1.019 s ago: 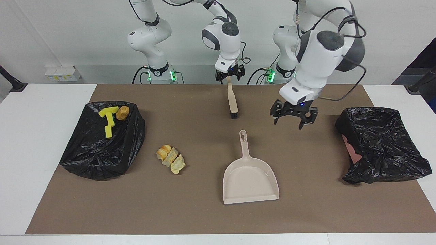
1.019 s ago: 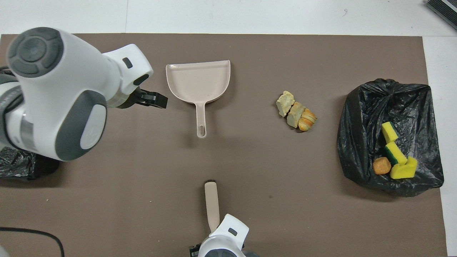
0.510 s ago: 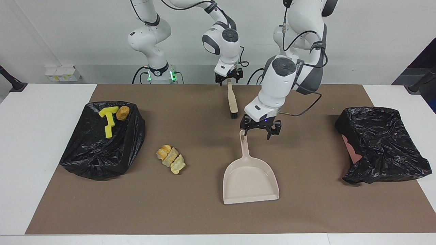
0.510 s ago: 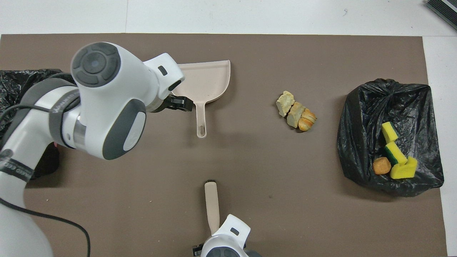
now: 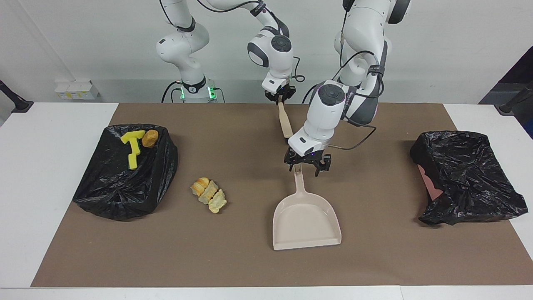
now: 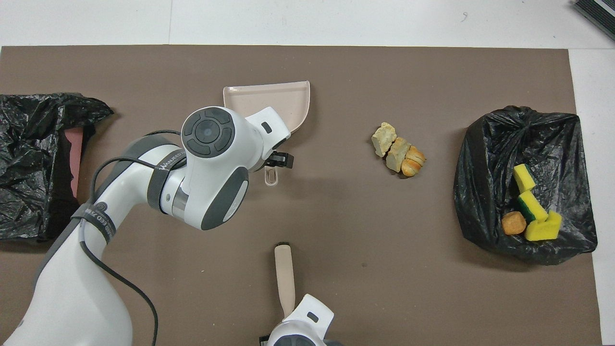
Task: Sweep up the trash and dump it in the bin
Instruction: 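Grasp the dustpan rim with the left gripper, then move the dustpan toward the bread with the left gripper while the right gripper sweeps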
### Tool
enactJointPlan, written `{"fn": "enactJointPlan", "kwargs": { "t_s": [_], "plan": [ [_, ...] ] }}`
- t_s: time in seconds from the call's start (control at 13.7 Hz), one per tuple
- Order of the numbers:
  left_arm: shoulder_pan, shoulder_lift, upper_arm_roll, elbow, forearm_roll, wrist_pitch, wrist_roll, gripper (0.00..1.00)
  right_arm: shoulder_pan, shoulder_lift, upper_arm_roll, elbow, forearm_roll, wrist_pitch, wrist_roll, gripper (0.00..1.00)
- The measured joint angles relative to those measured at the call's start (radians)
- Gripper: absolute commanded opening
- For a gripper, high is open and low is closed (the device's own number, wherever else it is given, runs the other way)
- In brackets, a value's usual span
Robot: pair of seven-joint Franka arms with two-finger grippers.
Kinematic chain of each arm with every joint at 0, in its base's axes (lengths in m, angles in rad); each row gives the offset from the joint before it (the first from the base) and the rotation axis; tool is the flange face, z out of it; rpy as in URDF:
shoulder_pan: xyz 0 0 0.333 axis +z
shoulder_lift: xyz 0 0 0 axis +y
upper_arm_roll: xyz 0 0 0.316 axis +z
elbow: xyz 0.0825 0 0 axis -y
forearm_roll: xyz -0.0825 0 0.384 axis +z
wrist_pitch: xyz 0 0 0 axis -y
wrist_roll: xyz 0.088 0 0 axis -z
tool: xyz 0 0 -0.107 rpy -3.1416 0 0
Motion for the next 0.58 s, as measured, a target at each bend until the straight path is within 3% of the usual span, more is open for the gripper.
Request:
{"fn": "enactJointPlan", "kwargs": {
  "t_s": [0.15,0.29,0.36,0.51,0.58],
  "plan": [
    [-0.013,0.023,0.0,-0.01,0.0,0.04,-0.026,1.0,0.0,0.0,0.0,0.001,0.0,0.0,0.003,0.0],
    [-0.024,0.041,0.0,-0.011,0.0,0.063,-0.045,0.93,-0.002,-0.005,-0.004,0.006,0.0,-0.014,0.016,0.0],
    [-0.03,0.05,0.0,-0.011,0.0,0.076,-0.059,0.8,-0.009,-0.018,-0.007,0.009,0.0,-0.038,0.017,0.0],
    [-0.035,0.06,0.001,-0.009,0.0,0.094,-0.076,0.4,-0.05,-0.07,-0.011,0.013,-0.004,-0.111,0.017,0.0],
    [-0.035,0.062,0.005,-0.008,0.004,0.099,-0.078,0.34,-0.08,-0.1,-0.013,0.013,-0.013,-0.156,0.012,0.0]
  ]
}}
